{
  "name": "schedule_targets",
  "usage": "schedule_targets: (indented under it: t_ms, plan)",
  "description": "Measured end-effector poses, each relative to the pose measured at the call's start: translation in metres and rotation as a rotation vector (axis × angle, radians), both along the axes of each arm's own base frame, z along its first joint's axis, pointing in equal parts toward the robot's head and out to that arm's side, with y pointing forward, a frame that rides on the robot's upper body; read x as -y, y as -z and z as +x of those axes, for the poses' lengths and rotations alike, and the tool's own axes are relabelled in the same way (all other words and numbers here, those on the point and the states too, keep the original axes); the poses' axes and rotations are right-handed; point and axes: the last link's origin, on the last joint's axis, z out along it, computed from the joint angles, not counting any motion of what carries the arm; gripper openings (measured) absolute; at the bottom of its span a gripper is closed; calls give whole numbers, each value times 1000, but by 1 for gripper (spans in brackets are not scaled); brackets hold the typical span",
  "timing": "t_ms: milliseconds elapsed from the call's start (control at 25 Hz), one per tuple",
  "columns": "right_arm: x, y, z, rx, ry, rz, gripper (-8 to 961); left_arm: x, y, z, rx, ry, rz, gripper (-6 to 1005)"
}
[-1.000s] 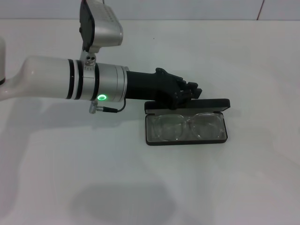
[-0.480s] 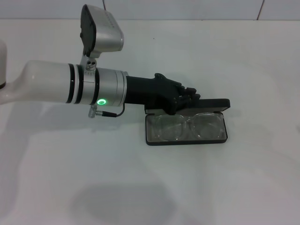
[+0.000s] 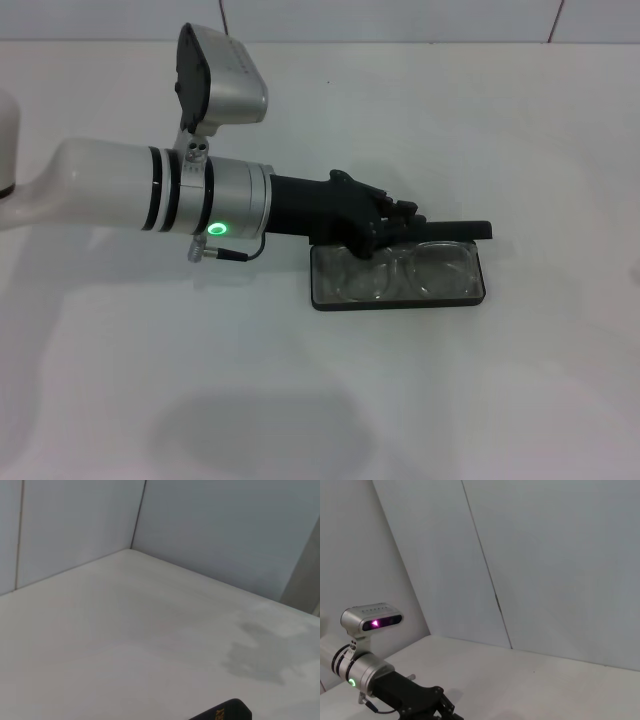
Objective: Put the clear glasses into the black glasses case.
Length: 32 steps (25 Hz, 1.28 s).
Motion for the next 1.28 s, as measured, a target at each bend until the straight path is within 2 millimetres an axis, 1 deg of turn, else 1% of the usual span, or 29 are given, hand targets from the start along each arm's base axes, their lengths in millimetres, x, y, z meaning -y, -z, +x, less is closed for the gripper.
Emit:
schedule_targets:
  t_ms: [240,480,680,880,1040,1160,1240,1280]
  plan:
    - [0,1,0,-2,-3,-5,149,7,5,-2,-18,16,-32,216]
    - [-1,3,0,-13,-5,-12,153,21,13,-8,-54,55,-84,223]
    - [-1,6,1,-25,-15,-20,157,30,10,-4,6,104,-110,229]
    - [2,10,3,-43,-41,-40,161,38,-6,15,119,192,-150,235]
    - [1,19,1,-86,-112,-63,164,49,-28,31,250,244,-201,239]
    - [-6,34,-7,-113,-218,-76,174,59,-52,35,325,261,-217,243]
    - [-10,45,-13,-135,-295,-91,189,67,-64,34,348,287,-224,245]
    - [-11,49,-16,-148,-327,-97,197,72,-71,33,357,303,-217,280]
